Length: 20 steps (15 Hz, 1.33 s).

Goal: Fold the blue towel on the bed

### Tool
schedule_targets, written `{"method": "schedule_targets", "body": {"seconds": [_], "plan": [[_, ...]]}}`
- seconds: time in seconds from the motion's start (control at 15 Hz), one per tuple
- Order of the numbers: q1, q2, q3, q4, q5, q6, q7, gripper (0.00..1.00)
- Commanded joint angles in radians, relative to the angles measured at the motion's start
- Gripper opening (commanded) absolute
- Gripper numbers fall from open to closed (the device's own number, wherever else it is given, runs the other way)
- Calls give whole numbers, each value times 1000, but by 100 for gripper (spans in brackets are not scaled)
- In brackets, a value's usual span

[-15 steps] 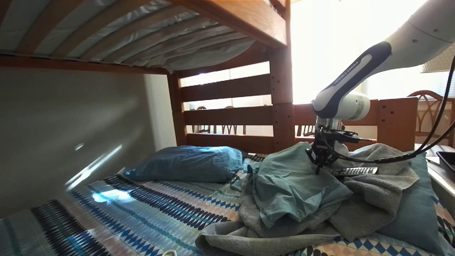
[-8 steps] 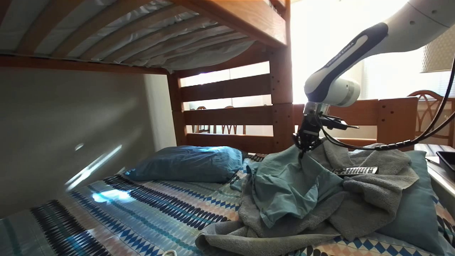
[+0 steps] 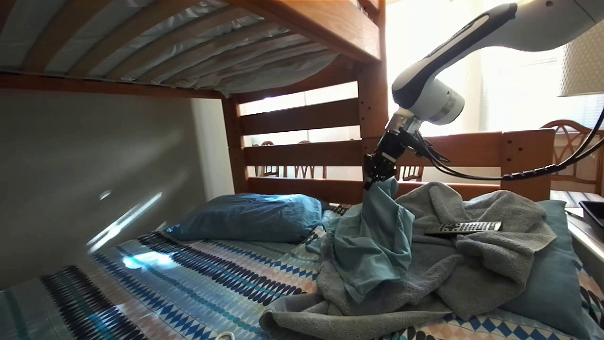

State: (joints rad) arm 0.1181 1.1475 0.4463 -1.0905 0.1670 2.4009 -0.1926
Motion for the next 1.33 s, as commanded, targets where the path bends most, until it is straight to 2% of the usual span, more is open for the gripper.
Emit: {"method": "schedule_targets", "body": {"seconds": [0.0, 0.13, 0.33, 0.4, 0.53, 0.67, 1.13, 1.27], "plan": [[-2, 100, 50, 117, 59, -133, -169, 0], [46, 123, -20, 149, 37, -163, -128, 0], [113, 165, -112, 200, 10, -79, -45, 0], [130, 175, -137, 211, 4, -54, -21, 27], [155, 192, -175, 237, -1, -36, 30, 34], [171, 185, -215, 238, 6, -3, 80, 48], [193, 128, -411, 183, 17, 231, 363, 97], [214, 113, -485, 165, 15, 282, 474, 100]]}}
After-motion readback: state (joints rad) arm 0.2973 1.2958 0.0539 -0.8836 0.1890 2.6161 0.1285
